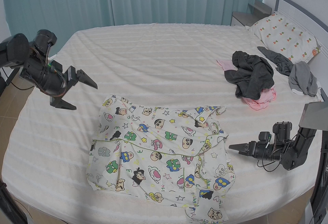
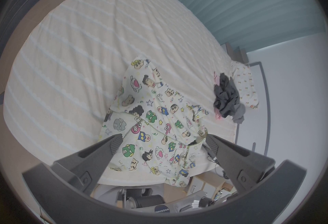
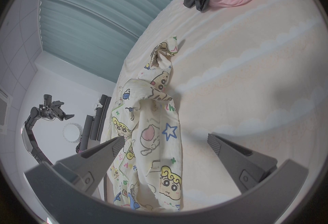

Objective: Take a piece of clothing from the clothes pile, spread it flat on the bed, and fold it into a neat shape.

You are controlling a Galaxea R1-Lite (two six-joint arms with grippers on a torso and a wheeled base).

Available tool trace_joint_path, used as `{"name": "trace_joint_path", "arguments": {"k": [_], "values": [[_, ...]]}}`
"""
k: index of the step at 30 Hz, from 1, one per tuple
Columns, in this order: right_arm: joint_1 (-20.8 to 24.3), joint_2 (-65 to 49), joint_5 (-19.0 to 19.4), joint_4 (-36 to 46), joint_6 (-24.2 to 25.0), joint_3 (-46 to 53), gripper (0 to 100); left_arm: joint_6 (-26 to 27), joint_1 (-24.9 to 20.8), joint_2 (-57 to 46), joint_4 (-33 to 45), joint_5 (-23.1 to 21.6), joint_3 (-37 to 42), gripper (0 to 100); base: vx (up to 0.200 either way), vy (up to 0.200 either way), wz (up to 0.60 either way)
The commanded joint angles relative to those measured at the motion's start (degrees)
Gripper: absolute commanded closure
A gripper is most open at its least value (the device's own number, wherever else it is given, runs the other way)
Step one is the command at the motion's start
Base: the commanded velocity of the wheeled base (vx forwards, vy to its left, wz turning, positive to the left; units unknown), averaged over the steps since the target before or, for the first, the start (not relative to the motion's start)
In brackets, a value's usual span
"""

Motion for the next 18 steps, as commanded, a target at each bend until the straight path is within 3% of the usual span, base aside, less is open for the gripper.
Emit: {"name": "trace_joint_path", "arguments": {"k": [1, 2, 3, 6, 9, 14, 18], "values": [[-0.4, 4.5, 0.1, -18.3, 0.1, 8.7, 0, -9.8, -15.7, -5.1, -29.6, 12.5, 40.3, 0, 0.0, 0.0, 0.0], [-0.4, 4.7, 0.1, -18.6, 0.1, 8.8, 0, -10.4, -15.8, -5.0, -30.1, 12.5, 40.7, 0, 0.0, 0.0, 0.0], [-0.4, 6.3, 0.1, -22.8, 0.1, 9.7, 0, -15.2, -17.8, -5.0, -34.9, 12.8, 45.9, 0, 0.0, 0.0, 0.0], [-0.4, 7.1, 0.1, -24.3, 0.1, 10.3, 0, -17.0, -19.6, -5.0, -41.6, 13.3, 52.4, 0, 0.0, 0.0, 0.0], [-0.5, 6.8, 0.1, -24.1, 1.1, 10.5, 0, -20.6, -21.7, -3.3, -53.7, 18.4, 60.6, 0, 0.0, 0.0, 0.0], [-0.5, 6.6, 0.1, -24.1, 1.5, 10.7, 0, -26.9, -25.3, 1.1, -63.5, 25.1, 65.1, 0, 0.0, 0.0, 0.0], [-0.6, 6.4, 0.1, -24.1, 1.4, 10.9, 0, -35.2, -28.4, 2.6, -67.2, 28.5, 65.4, 0, 0.0, 0.0, 0.0]]}}
